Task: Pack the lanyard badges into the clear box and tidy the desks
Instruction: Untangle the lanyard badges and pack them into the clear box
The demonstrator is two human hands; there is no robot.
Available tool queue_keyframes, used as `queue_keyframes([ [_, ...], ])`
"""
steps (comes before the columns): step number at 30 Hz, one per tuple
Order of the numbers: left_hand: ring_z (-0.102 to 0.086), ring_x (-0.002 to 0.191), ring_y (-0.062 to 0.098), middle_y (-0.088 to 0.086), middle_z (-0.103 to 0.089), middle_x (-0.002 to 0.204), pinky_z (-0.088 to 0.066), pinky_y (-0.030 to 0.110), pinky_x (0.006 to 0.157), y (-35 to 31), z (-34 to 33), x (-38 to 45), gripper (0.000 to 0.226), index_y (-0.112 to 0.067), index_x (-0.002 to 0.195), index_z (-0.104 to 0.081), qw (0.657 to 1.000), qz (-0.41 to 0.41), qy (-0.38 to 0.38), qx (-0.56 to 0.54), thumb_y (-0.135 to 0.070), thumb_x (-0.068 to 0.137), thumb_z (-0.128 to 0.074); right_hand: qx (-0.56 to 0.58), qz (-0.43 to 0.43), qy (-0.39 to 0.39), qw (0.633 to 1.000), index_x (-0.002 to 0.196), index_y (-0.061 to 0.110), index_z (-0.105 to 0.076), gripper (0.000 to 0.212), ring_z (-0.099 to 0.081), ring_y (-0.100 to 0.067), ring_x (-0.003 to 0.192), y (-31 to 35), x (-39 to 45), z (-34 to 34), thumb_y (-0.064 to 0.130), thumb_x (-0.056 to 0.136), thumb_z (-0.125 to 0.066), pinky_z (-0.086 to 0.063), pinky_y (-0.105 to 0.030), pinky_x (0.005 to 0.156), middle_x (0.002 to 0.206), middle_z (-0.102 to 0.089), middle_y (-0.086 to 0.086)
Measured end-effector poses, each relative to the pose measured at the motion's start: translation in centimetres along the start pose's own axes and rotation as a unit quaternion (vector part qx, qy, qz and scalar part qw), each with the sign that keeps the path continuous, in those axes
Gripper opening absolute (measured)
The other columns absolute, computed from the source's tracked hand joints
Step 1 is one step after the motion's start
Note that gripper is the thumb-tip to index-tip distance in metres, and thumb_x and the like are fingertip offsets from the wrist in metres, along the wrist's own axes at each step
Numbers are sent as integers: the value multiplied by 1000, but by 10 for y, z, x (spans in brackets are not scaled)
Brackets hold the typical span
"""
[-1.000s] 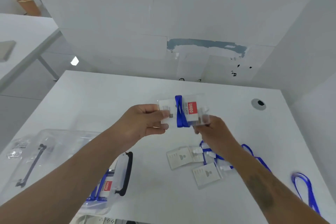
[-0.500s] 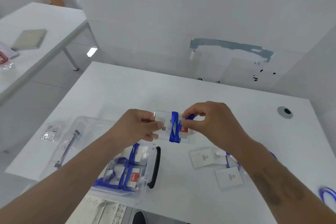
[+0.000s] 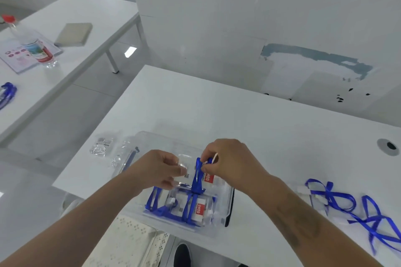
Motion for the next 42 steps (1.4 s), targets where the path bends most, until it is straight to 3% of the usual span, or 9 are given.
queue_keyframes([
  [9,-74,73,22,6,-74,78,-62,31,67,52,-12,47,11,-16,83,-67,996,7,-52,74,-22,82,-77,-220,-31,63,973,98,15,-64,22,-61,-25,85,7,30,-70,1,81,-61,-47,-33,69,102,-62,-5],
  [13,-72,66,21,4,-73,65,-62,38,70,56,-15,65,11,-14,76,-73,993,-10,-80,90,-24,80,-76,-241,-41,68,967,88,13,-52,18,-58,-26,82,9,34,-79,0,82,-63,-40,-34,64,102,-57,-8],
  [21,-70,65,26,12,-72,68,-60,36,68,57,-28,83,17,-5,74,-72,987,-8,-103,124,-21,79,-70,-290,-66,88,951,108,9,-61,23,-60,-28,96,9,39,-96,5,86,-66,-37,-34,66,108,-59,-10],
  [25,-49,51,14,2,-53,56,-45,29,55,53,-34,84,20,-20,61,-57,982,-30,-109,154,-23,78,-68,-306,-50,80,947,114,10,-59,28,-56,-28,102,13,33,-93,10,87,-67,-36,-35,69,111,-57,-10],
  [27,-57,66,12,-4,-64,74,-44,24,66,49,-34,80,6,-27,82,-63,976,-43,-118,175,-30,81,-69,-298,-30,53,953,113,12,-59,28,-55,-26,101,15,23,-85,12,87,-67,-37,-34,71,111,-57,-9],
  [30,-63,91,11,-6,-71,106,-44,22,78,46,-31,71,34,-21,118,-67,968,-48,-150,194,-33,86,-66,-266,18,-30,963,96,20,-65,21,-57,-19,79,13,4,-69,14,77,-72,-39,-29,61,92,-63,1],
  [32,-62,84,6,-9,-70,101,-44,21,72,39,-31,60,24,-24,111,-67,965,-64,-171,189,-30,89,-62,-230,28,-113,966,85,27,-69,15,-58,-14,66,3,-12,-55,23,73,-77,-45,-25,53,78,-65,9],
  [36,-61,73,5,-13,-67,88,-44,22,60,13,-43,28,5,-29,93,-63,965,-102,-211,119,-29,90,-59,-139,20,-243,960,96,31,-73,15,-64,-9,73,-27,-45,-17,31,82,-70,-54,-25,58,87,-71,14],
  [42,-61,62,8,-11,-66,80,-49,26,58,-52,-94,-12,6,-31,86,-62,962,-195,-184,51,-25,87,-61,-114,-93,-265,953,102,35,-71,16,-62,-7,89,-87,-88,29,33,87,-66,-43,-20,67,99,-69,19],
])
Point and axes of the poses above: each hand's wrist, its own x-axis towards the middle knuckle, its own z-axis out of the back of the hand, y = z × x, the point moved 1 cm from there along x, towards the middle knuckle
